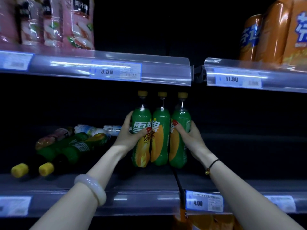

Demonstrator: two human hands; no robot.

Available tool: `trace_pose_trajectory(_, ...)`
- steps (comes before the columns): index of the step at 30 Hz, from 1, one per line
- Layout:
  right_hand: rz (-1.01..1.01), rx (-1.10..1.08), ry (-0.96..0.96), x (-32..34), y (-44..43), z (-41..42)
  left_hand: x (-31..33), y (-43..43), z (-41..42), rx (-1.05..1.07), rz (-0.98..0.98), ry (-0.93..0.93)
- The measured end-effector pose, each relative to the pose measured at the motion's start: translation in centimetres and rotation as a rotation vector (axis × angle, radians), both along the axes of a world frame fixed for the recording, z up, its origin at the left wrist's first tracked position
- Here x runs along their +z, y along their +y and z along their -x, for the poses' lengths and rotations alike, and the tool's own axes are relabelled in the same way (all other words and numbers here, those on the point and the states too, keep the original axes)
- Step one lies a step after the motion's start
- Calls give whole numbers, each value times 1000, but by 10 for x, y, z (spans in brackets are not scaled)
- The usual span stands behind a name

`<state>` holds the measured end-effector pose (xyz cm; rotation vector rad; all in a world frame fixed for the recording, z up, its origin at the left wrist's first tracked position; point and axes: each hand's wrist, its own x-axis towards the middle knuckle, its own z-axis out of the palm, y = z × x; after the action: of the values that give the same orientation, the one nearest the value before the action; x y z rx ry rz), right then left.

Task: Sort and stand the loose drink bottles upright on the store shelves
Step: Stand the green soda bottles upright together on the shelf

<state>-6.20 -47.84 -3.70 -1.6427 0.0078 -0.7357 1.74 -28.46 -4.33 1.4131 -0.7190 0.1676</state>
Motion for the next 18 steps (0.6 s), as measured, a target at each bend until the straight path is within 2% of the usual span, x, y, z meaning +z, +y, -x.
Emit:
trace_pose_trajectory(12, -78, 100, -22, -7, 39, -28, 1, 22, -18, -25, -13, 6)
trace_pose_trajectory(18, -110, 24, -26, -10, 54, -34, 3, 26, -28, -84, -21, -6)
